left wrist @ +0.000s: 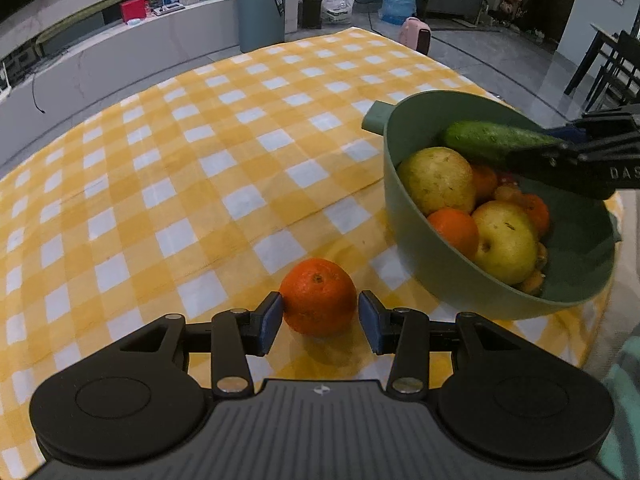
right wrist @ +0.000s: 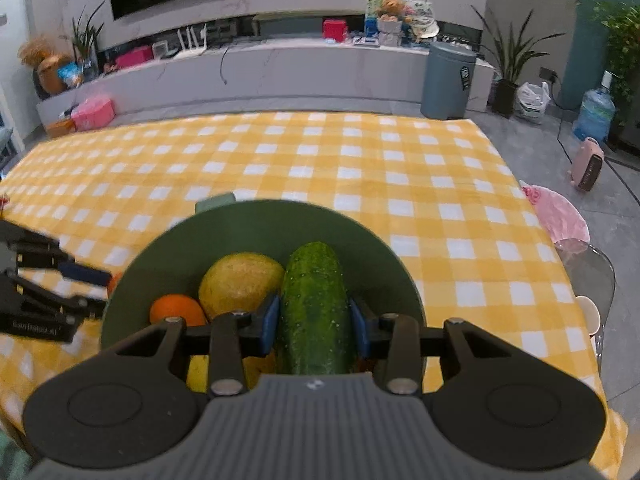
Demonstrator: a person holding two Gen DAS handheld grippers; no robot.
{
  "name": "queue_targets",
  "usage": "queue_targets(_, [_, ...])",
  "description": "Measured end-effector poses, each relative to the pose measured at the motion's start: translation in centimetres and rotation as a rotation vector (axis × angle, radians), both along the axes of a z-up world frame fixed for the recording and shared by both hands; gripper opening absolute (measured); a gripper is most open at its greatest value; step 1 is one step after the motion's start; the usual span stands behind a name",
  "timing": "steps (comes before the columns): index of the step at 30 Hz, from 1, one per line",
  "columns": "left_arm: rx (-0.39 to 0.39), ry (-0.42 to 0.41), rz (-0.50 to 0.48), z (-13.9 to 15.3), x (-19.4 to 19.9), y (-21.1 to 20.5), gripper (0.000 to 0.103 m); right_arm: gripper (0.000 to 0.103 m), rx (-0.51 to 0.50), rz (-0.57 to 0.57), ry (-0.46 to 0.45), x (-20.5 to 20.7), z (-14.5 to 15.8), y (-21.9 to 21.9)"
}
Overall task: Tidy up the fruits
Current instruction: 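Carry the cucumber into the colander with the right tool while the left tool approaches the orange, then grasp the orange with the left tool while the right tool releases the cucumber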
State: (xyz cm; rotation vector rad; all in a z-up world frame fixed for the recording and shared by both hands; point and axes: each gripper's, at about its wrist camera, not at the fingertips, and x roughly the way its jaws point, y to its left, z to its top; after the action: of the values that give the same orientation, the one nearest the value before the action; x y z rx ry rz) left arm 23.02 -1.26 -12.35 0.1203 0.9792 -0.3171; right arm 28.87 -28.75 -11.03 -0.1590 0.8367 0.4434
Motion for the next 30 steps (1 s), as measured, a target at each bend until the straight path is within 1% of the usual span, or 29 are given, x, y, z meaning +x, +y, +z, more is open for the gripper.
queue_targets(3, [0.010,-0.004,-0.004,0.0,0.2,-0.1,0.051,0.035,-0.007,0.003,0.021,0.1,-0.1,0.1])
queue_targets(6, [0.002,0.002,0.002,-0.1,0.4,0.0,0.052,0.035,-0.035,-0.001,0.041,0.2,-0.2,0.2])
queue_targets(8, [-0.002,0.006,0.009,-0.1,0.5,0.0,0.052,0.035,-0.051,0.006,0.037,0.0,-0.1,0.4])
queue_targets(11, [0.017,0.003,0.009,-0.2,0.5,-0.3,0.053,0.035,-0.070,0.019,0.028,-0.2,0.4,0.6])
queue_targets(14, [0.032,0.006,0.015,-0.4,0.7,-0.6,0.053,0.036,-0.072,0.017,0.021,-0.5,1.1,0.3])
queue_targets(18, [0.041,0.024,0.046,-0.8,1.0,-0.5,0.052,0.036,-0.058,-0.004,0.049,-1.1,1.9,-0.6])
queue_targets(23, [0.007,0.025,0.073,-0.7,1.2,0.0,0.049,0.040,-0.018,-0.019,0.092,-2.5,2.5,-1.9])
queue_targets(27, [-0.041,0.025,0.107,-0.6,1.0,0.5,0.048,0.040,0.031,-0.027,0.127,-3.5,2.3,-2.3])
queue_targets(28, [-0.049,0.024,0.110,-0.3,0.9,0.6,0.048,0.040,0.029,-0.026,0.128,-3.7,2.1,-2.2])
queue_targets(30, [-0.048,0.011,0.106,0.3,0.6,0.5,0.048,0.035,0.018,-0.021,0.122,-4.0,1.8,-2.0])
